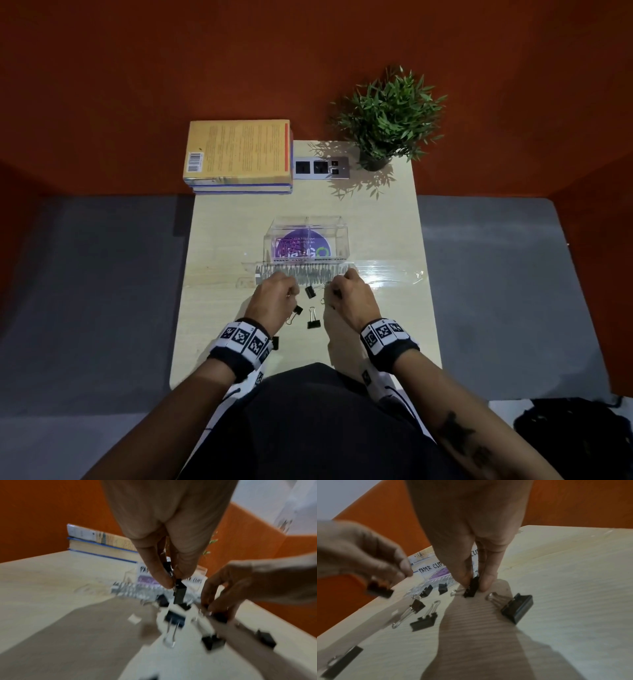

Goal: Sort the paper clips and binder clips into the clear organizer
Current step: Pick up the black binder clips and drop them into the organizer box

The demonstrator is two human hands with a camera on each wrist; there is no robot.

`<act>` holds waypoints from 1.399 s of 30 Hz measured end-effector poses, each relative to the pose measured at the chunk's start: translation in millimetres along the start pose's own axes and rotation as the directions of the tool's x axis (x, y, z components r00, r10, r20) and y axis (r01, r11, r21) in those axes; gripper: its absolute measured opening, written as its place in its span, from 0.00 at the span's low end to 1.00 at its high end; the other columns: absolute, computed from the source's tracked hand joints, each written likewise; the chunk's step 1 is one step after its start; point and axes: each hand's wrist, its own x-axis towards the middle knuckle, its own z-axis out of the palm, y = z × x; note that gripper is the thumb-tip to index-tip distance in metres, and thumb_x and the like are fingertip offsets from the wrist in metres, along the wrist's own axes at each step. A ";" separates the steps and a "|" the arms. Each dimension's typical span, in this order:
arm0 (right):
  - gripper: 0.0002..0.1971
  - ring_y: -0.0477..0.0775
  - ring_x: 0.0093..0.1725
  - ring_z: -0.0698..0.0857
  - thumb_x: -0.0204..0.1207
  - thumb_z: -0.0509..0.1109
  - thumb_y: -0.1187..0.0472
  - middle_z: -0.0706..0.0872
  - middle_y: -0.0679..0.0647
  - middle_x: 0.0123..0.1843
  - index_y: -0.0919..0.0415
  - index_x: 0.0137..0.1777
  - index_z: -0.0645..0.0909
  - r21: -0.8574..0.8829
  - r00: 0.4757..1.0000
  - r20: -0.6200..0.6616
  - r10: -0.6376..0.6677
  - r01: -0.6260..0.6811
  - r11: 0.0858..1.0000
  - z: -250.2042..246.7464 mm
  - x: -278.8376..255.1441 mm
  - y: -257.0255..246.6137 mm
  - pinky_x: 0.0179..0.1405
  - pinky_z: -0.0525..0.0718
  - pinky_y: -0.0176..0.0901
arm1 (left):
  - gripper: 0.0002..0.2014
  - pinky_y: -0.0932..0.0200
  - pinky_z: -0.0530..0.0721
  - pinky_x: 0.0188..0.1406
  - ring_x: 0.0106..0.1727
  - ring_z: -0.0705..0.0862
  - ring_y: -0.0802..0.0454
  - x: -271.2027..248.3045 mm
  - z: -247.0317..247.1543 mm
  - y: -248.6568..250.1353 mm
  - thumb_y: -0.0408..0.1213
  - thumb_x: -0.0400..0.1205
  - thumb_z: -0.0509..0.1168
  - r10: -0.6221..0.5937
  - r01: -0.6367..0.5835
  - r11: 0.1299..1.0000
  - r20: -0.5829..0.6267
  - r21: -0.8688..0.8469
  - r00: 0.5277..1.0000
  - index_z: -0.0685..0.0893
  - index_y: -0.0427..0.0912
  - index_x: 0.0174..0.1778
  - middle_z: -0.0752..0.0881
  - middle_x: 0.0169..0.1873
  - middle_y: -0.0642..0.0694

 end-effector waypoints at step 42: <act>0.10 0.68 0.36 0.82 0.71 0.72 0.65 0.81 0.62 0.43 0.63 0.49 0.75 -0.172 0.979 0.202 -0.040 0.076 0.982 -9.5 -38.6 34.4 0.31 0.68 0.47 | 0.11 0.57 0.72 0.20 0.38 0.80 0.44 -38.4 21.2 -47.9 0.29 0.72 0.72 0.046 -0.061 0.955 0.057 0.292 0.997 0.78 0.42 0.46 0.81 0.41 0.44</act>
